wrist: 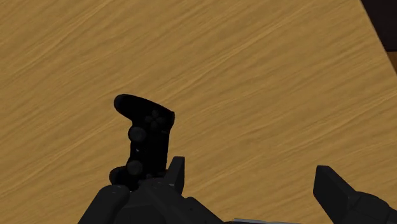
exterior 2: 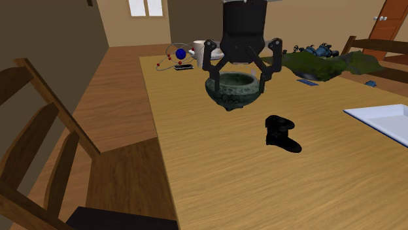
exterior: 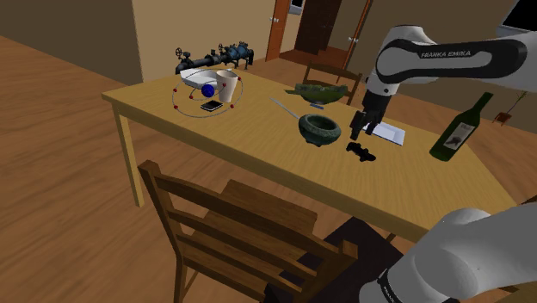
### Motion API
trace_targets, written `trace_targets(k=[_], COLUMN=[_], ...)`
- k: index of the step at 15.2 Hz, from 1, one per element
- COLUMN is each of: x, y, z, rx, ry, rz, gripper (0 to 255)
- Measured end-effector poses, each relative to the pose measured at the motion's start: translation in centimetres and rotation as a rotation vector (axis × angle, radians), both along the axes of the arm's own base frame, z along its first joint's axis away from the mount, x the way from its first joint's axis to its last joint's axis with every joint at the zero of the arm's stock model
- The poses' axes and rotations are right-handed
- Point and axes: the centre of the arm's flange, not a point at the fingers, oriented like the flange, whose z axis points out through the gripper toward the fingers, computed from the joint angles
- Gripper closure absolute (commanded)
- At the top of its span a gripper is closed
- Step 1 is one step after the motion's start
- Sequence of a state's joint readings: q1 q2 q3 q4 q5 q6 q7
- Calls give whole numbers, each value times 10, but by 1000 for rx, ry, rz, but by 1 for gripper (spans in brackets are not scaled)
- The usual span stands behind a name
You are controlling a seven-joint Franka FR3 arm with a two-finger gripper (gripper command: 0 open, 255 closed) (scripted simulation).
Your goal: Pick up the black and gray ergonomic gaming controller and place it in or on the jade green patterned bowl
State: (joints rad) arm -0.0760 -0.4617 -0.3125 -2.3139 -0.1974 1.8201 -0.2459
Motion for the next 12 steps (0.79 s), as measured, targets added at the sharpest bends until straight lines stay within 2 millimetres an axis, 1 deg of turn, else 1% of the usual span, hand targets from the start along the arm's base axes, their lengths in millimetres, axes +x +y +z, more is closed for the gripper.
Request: trace_targets(k=[3,4,6,7,9,10,12], x=[12,14,19,24,28,30,29], y=[-35,-42,-67,-77,-98,-105,-110], z=[-19,-26,-38,-45,-57,-64,-73], rx=[-2,-3,-4,-4,-6,-6,-7], ry=[10,14,21,25,32,34,35], rz=[-2,-3,-5,-5,-7,-7,-7], gripper=[0,0,0,0,0,0,0])
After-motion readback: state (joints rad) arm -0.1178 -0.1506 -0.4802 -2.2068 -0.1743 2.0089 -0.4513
